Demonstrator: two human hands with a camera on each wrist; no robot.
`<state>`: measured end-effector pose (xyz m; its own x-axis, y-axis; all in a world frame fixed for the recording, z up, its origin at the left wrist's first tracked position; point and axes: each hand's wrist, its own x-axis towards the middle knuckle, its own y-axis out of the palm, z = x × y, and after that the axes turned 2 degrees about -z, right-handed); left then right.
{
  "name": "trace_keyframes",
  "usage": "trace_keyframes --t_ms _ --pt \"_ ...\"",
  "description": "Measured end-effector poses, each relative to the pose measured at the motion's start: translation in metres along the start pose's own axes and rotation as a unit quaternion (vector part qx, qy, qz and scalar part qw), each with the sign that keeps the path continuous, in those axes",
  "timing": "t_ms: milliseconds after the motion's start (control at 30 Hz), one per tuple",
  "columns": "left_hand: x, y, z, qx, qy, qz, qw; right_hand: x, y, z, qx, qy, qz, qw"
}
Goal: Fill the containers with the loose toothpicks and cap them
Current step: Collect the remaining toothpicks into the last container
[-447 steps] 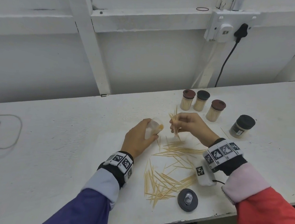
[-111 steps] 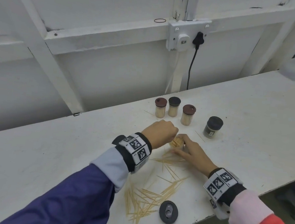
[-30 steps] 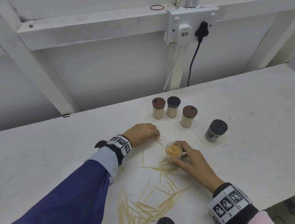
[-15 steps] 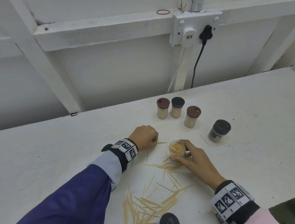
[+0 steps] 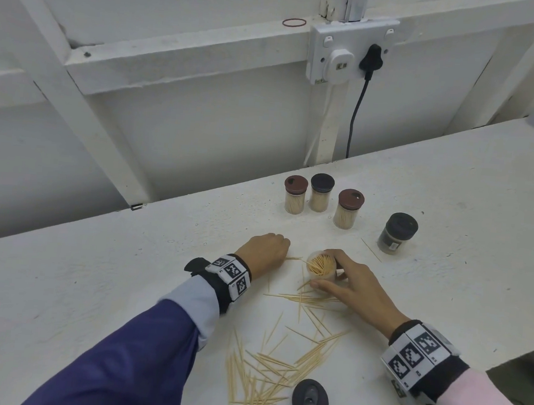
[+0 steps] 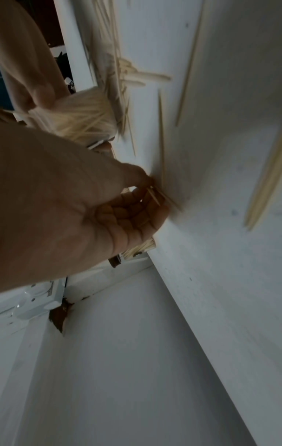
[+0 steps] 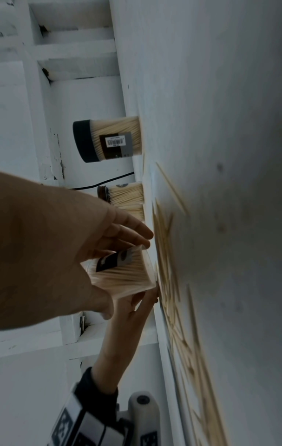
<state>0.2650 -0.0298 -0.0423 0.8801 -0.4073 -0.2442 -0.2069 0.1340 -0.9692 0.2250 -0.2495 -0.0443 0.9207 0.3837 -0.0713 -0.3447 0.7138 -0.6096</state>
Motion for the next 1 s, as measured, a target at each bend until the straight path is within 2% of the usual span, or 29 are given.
trace_keyframes --t_ms 133,367,633,1000 --pt "-0.002 -0.001 0.008 -0.064 -0.014 -0.006 0.998 0.000 0.000 0.001 -0.004 0.000 0.000 1.000" --pt "-0.002 0.000 0.006 -0.091 -0.055 -0.037 0.994 -0.001 -0.001 0.004 -0.012 -0.002 0.005 1.000" --pt "0.003 0.002 -0.001 -0.066 -0.086 0.016 0.994 -0.002 -0.001 0.004 -0.016 -0.011 0.003 1.000" --pt "-0.001 0.006 0.001 -0.040 -0.049 0.006 0.998 0.000 0.000 0.001 -0.020 -0.018 -0.003 1.000"
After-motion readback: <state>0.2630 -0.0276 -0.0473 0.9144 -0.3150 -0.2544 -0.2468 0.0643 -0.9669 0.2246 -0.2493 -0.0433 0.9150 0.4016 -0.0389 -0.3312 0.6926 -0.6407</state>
